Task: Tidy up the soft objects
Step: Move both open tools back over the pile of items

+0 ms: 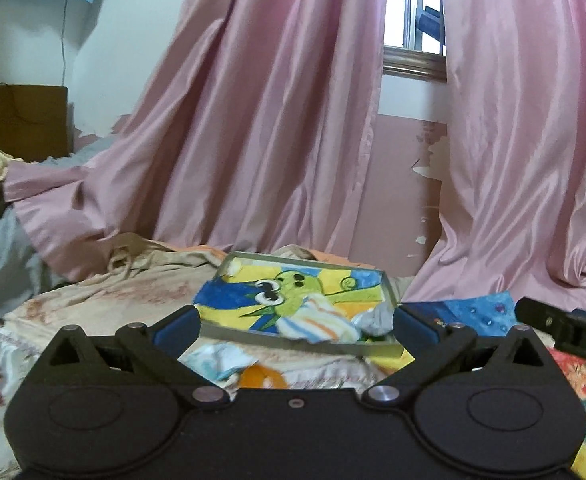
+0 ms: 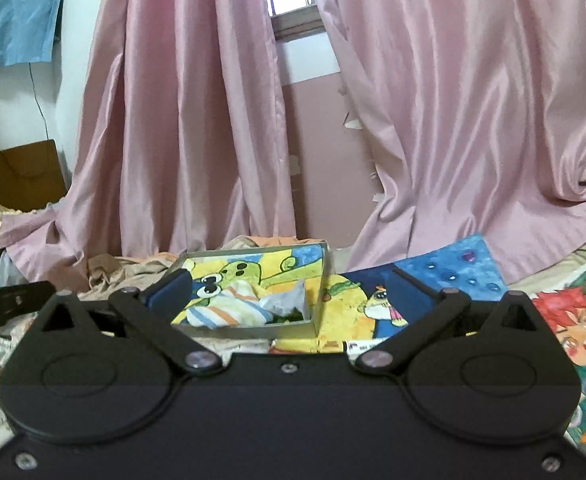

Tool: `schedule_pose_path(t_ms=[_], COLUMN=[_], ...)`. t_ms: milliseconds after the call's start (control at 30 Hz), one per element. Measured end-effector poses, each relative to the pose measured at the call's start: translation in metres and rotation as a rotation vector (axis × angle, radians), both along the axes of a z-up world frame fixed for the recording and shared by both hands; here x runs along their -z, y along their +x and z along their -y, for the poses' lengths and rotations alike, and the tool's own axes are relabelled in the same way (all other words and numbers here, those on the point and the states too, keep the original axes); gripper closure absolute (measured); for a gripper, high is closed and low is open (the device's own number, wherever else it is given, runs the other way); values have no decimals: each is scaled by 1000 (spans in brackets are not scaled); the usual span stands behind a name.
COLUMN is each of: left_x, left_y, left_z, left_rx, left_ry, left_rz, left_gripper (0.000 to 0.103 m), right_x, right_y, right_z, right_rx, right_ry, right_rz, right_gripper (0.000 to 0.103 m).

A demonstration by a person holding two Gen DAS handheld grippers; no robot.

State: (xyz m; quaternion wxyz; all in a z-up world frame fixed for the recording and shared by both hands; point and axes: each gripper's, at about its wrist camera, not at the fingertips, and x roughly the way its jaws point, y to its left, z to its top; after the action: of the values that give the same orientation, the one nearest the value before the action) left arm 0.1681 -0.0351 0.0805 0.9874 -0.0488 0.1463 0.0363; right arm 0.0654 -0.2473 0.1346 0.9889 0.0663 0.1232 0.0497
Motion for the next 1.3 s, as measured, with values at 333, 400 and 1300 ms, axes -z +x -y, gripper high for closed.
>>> schedule_pose_path(t_ms=[333,400,1300], left_x=[37,44,90], left_y=[-69,-77,-70], left_z=[-6,-7,-42], left_rx=[16,24,81], left_ry=[77,77,56], left_rz=[-35,-50,-328], left_gripper=[1,1,1], right_x=[33,30,82], right_y=[-37,-57,-79], right_z=[-22,-21,-77], right_rx=[15,15,-151], right_ry=[-41,-43,-203], right_rz=[-48,-62,-301], right_gripper=[0,0,0])
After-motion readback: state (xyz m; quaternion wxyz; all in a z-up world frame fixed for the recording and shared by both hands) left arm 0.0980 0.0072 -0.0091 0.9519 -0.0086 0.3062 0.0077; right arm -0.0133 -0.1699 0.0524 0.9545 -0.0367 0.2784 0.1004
